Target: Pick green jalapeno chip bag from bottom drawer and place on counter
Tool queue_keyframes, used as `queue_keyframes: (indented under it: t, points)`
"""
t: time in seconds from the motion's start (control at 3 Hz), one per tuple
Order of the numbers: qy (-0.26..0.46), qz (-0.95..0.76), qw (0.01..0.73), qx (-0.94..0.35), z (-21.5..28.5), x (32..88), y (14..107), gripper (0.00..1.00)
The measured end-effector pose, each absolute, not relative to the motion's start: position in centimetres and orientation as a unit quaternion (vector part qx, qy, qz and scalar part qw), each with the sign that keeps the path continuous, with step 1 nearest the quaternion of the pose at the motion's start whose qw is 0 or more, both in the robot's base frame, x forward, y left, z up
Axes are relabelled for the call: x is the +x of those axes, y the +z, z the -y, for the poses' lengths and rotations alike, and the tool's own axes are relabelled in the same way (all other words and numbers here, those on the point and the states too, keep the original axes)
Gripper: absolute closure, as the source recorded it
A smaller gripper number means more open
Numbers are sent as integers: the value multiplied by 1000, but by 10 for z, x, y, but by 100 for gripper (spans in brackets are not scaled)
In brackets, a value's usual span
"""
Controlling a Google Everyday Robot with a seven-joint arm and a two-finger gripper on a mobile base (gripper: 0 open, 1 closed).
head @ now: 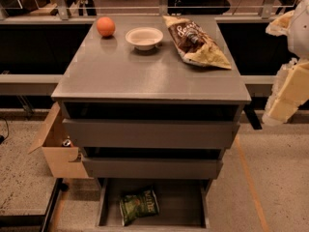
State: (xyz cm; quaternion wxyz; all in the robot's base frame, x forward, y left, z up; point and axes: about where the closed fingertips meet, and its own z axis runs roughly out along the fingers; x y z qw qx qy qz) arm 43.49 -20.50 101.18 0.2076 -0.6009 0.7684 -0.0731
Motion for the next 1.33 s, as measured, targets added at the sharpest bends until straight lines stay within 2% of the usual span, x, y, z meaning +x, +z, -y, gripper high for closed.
queue_keyframes:
  t: [0.67, 1.33]
  points:
    - [-70, -769, 198, -604, 199, 429, 991, 0]
    - [-5, -771, 176, -612, 184, 379, 858, 0]
